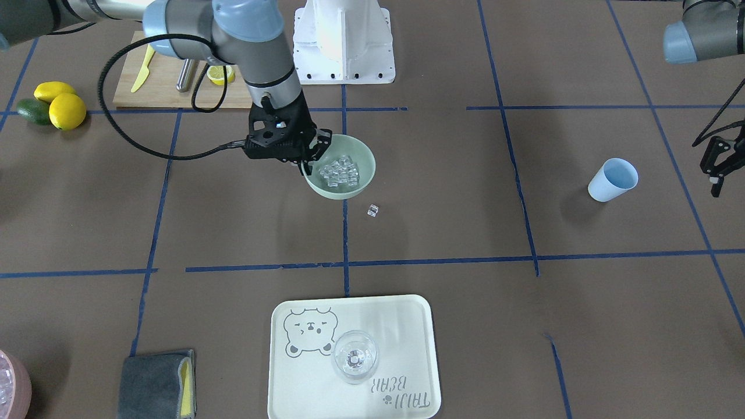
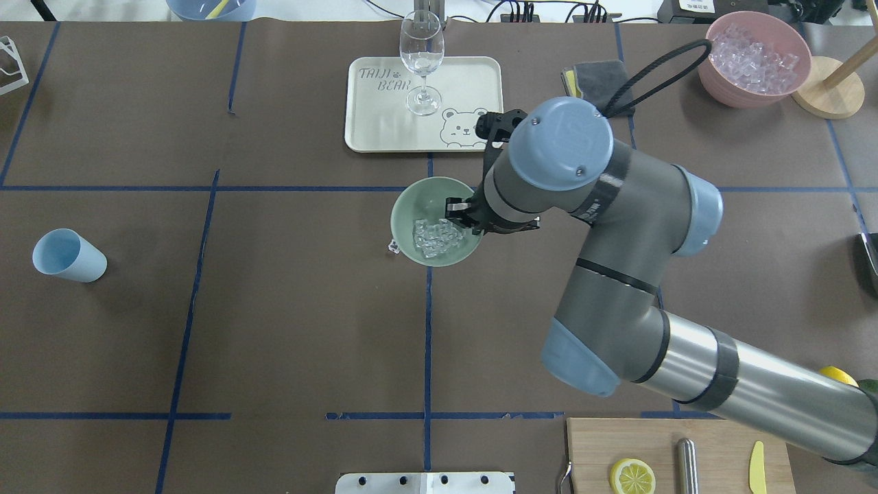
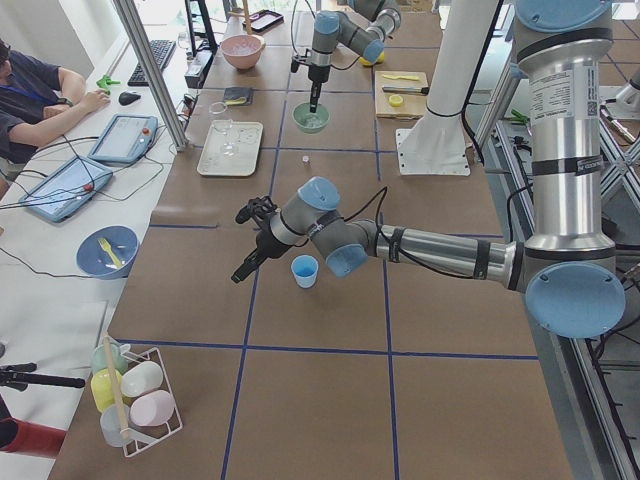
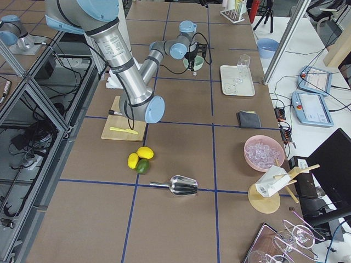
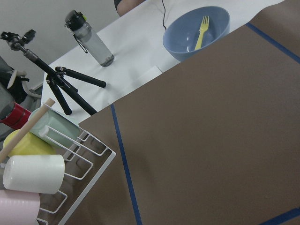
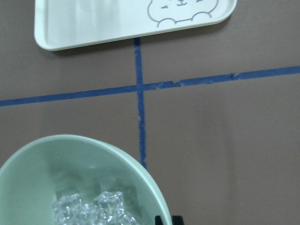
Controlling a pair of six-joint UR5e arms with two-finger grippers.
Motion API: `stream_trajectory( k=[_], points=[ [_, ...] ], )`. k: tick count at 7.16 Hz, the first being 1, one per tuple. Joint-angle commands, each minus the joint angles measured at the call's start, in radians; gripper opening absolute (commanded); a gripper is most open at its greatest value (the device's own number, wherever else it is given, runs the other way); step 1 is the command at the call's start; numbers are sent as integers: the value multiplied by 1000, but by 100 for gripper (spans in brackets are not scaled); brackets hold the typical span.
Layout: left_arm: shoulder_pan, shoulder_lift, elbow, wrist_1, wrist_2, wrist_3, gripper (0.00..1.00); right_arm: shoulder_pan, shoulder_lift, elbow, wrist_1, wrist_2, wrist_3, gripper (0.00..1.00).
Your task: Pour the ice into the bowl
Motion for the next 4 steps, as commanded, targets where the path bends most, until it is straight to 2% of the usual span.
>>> stream_trajectory(
  k=[1,2,3,4],
  points=[
    [-65,-55,0,198,-150,33,100,79,-175,98,24,71,-79,0],
    [-79,-72,0,271,-226,37,100,117,-232,112,35,111,-137,0],
    [-96,-72,0,290,-265,39,100,154,-290,125,64,119,-178,0],
    [-102,-69,0,290,-276,39,100,191,-405,123,175,163,-204,0]
  ],
)
